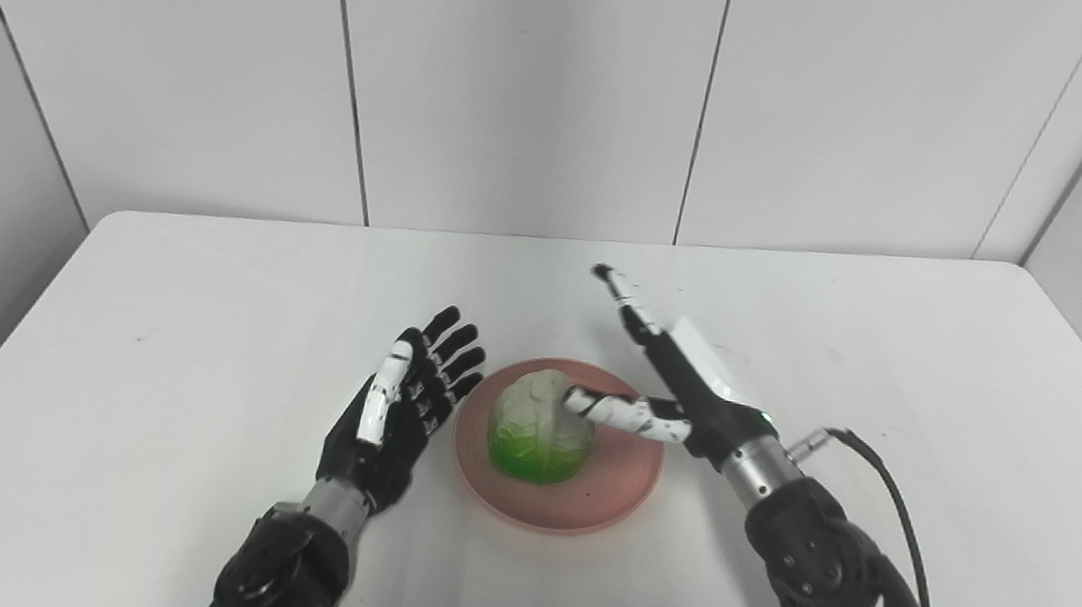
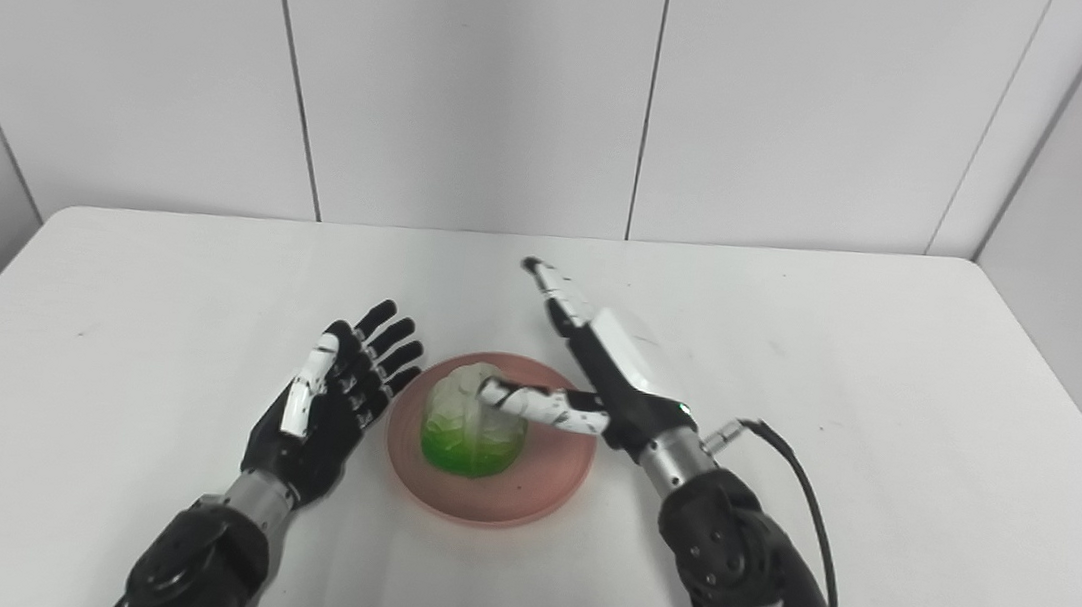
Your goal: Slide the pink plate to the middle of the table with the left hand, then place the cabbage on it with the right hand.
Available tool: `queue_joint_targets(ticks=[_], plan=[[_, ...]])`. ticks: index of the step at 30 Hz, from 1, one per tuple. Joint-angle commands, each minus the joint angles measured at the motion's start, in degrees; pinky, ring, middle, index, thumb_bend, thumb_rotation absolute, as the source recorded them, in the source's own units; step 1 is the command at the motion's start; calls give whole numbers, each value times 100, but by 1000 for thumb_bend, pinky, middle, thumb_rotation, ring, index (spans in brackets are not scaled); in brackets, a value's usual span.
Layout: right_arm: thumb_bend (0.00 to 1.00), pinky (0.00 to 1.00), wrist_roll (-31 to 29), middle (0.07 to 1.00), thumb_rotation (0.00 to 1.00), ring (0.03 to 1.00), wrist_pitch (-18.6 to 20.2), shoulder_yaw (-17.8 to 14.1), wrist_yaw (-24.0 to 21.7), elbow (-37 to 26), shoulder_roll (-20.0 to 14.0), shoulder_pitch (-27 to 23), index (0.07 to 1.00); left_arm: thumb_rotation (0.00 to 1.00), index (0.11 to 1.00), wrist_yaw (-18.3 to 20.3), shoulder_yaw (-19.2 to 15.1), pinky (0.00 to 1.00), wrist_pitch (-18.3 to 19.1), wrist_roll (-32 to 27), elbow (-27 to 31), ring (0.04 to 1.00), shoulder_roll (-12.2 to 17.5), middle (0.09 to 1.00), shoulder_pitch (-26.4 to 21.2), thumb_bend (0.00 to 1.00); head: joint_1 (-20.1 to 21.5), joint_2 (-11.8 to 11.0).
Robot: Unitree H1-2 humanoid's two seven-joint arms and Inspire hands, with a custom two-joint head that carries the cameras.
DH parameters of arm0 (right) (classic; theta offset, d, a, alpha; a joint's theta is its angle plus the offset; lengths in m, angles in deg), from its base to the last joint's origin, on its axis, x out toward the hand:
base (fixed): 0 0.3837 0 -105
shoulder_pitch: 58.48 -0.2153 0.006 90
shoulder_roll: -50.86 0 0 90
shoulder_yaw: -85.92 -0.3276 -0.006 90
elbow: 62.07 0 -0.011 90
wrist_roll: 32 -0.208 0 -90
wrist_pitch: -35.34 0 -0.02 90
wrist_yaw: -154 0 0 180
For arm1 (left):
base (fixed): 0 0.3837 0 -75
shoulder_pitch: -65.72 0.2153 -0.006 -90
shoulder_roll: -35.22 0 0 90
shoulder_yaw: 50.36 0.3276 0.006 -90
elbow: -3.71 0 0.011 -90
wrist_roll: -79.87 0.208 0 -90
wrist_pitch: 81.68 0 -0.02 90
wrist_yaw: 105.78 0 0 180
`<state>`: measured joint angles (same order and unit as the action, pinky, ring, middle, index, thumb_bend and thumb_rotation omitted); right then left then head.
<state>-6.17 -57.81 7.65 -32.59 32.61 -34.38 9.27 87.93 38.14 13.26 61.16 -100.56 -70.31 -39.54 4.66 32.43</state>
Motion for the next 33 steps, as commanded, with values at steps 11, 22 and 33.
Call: queue_joint_targets(ticks=[11,22,33], plan=[[679,1000,-1402,1000,1000,1000,-739,-856,873,-245,765,1294,1000,1000,1000,-645,453,1000,-853,1461,713,1000,-57,1000,1128,377,-92,-287],[406,1000,-2211,1000,1000,1000,-587,-776,358,67,740,1632,1000,1000,1000,-890,633,1000,-1198,1917,952,1000,-141,1000,1578,381,-223,-309],[271,1000,-2745,1000,1000,1000,173,-797,-128,36,719,1664,1000,1000,1000,-957,595,1000,-1219,1926,799,1000,-177,1000,1568,402,-375,-296]])
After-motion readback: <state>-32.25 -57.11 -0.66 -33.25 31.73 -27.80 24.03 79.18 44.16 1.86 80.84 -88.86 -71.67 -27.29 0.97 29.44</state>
